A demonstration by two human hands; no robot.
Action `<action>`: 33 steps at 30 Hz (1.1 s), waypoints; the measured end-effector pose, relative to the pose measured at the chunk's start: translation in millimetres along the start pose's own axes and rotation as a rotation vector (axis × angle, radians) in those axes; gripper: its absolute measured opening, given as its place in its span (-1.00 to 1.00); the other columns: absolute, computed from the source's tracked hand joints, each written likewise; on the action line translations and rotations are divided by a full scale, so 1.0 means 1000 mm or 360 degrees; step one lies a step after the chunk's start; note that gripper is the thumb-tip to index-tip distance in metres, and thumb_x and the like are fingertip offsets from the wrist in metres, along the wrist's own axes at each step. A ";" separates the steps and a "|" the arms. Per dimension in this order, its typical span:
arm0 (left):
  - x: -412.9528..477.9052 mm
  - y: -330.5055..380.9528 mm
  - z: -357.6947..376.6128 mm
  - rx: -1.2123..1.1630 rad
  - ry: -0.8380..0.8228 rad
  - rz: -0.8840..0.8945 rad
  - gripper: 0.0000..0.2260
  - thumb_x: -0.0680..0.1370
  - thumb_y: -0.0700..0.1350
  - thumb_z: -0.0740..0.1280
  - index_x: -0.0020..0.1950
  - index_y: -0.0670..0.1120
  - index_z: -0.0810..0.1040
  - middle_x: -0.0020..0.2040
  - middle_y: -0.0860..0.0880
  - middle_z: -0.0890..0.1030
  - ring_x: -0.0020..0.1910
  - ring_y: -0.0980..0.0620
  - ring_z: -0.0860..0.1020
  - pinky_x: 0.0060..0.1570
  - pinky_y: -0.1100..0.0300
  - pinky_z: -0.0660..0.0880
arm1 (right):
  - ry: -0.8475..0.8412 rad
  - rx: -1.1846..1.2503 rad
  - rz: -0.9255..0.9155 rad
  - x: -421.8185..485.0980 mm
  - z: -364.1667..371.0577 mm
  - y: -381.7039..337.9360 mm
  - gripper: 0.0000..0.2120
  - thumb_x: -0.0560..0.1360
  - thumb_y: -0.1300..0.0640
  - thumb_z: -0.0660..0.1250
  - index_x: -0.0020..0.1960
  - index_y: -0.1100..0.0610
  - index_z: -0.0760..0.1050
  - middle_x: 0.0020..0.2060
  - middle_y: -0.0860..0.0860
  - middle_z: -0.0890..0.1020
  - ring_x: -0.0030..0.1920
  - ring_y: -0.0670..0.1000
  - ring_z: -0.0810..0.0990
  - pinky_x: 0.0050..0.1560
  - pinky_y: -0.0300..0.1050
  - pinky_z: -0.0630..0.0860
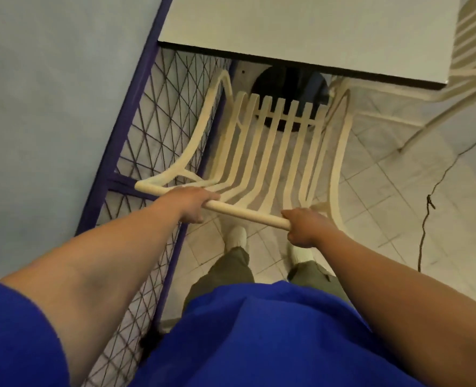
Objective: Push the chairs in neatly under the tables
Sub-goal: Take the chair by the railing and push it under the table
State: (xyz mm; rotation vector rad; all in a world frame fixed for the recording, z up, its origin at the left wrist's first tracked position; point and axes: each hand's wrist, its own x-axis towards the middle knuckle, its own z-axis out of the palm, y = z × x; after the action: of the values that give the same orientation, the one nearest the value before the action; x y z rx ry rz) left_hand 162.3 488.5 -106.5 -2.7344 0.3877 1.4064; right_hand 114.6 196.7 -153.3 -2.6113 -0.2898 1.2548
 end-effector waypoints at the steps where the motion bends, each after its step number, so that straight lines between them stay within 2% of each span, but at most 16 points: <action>1: 0.004 -0.006 -0.003 0.0003 -0.0066 0.0056 -0.34 0.53 -0.08 0.42 0.54 0.28 0.25 0.39 0.02 0.48 0.27 -0.05 0.47 0.22 -0.01 0.44 | -0.0020 0.0012 0.0050 0.003 0.000 -0.004 -0.64 0.43 0.12 0.36 0.22 -0.04 0.48 0.00 -0.01 0.58 -0.06 0.05 0.56 -0.02 0.00 0.55; 4: 0.017 -0.021 -0.008 0.0007 -0.0191 0.0187 -0.29 0.54 -0.14 0.39 0.56 0.32 0.19 0.38 0.03 0.47 0.22 -0.02 0.48 0.17 0.03 0.46 | -0.0064 0.0022 0.0164 0.011 -0.003 -0.013 -0.63 0.41 0.17 0.35 0.20 -0.03 0.49 -0.06 -0.03 0.54 -0.09 0.03 0.55 -0.06 -0.04 0.53; 9: 0.033 -0.036 -0.011 0.0127 -0.0255 0.0278 -0.21 0.51 -0.13 0.39 0.56 0.39 0.07 0.46 0.04 0.42 0.32 -0.07 0.46 0.24 -0.07 0.47 | -0.0049 0.0024 0.0266 0.012 0.000 -0.020 -0.53 0.42 0.20 0.38 0.29 -0.05 0.46 -0.04 -0.05 0.52 -0.08 0.00 0.53 0.00 -0.05 0.53; 14: 0.040 -0.037 -0.004 0.0021 -0.0249 0.0311 -0.20 0.53 -0.33 0.27 0.56 0.37 0.12 0.38 0.00 0.46 0.19 -0.05 0.49 0.03 0.05 0.47 | -0.0055 0.0016 0.0273 0.010 -0.002 -0.023 -0.50 0.43 0.23 0.39 0.34 -0.01 0.45 0.03 -0.01 0.57 -0.04 0.02 0.56 0.04 -0.04 0.55; 18: 0.040 -0.038 -0.001 0.0058 -0.0233 0.0316 -0.15 0.50 -0.38 0.27 0.58 0.34 0.10 0.41 -0.02 0.44 0.23 -0.08 0.50 0.12 -0.02 0.53 | -0.0073 0.0001 0.0248 0.009 -0.003 -0.023 -0.51 0.43 0.25 0.39 0.33 0.01 0.45 0.02 -0.01 0.57 -0.07 0.01 0.55 -0.08 -0.12 0.48; 22: 0.043 -0.040 0.002 0.0081 -0.0220 0.0323 -0.13 0.49 -0.39 0.27 0.58 0.36 0.07 0.45 -0.02 0.42 0.29 -0.10 0.49 0.19 -0.05 0.52 | -0.0075 -0.0011 0.0250 0.009 -0.003 -0.026 -0.48 0.42 0.26 0.39 0.35 0.02 0.44 0.04 0.01 0.57 -0.05 0.02 0.56 -0.02 -0.09 0.54; 24: 0.043 -0.042 0.003 0.0090 -0.0210 0.0312 -0.12 0.49 -0.39 0.26 0.58 0.37 0.07 0.44 -0.02 0.43 0.27 -0.09 0.50 0.14 -0.02 0.52 | -0.0079 -0.0029 0.0238 0.010 -0.003 -0.028 -0.48 0.42 0.27 0.38 0.35 0.02 0.43 0.05 0.01 0.57 -0.05 0.03 0.57 -0.01 -0.08 0.55; 27: 0.043 -0.046 0.001 0.0087 -0.0207 0.0299 -0.13 0.50 -0.39 0.26 0.59 0.35 0.07 0.34 -0.01 0.48 0.13 -0.04 0.51 -0.01 0.08 0.48 | -0.0063 -0.0040 0.0207 0.014 -0.004 -0.030 -0.49 0.42 0.27 0.39 0.34 0.01 0.44 0.02 0.00 0.56 -0.05 0.02 0.56 -0.03 -0.09 0.53; 30: 0.042 -0.055 0.000 0.0065 -0.0191 0.0272 -0.15 0.52 -0.38 0.24 0.58 0.37 0.07 0.33 -0.02 0.48 0.12 -0.04 0.51 0.00 0.07 0.50 | -0.0042 -0.0057 0.0169 0.020 -0.009 -0.036 -0.52 0.42 0.27 0.39 0.32 0.02 0.46 0.01 -0.01 0.56 -0.08 0.01 0.55 -0.06 -0.11 0.51; 33: 0.041 -0.068 0.000 0.0042 -0.0183 0.0217 -0.15 0.53 -0.38 0.23 0.55 0.42 0.08 0.27 -0.01 0.48 0.05 -0.03 0.52 -0.11 0.12 0.49 | -0.0015 -0.0046 0.0148 0.030 -0.009 -0.046 -0.53 0.42 0.27 0.41 0.30 0.03 0.48 0.00 0.00 0.57 -0.09 0.00 0.56 -0.05 -0.12 0.53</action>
State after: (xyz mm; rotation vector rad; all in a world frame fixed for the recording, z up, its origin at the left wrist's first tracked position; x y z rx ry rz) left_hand 201.9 546.3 -145.1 -2.6352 0.5921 1.5687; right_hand 136.9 248.1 -156.5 -2.6720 -0.1920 1.3021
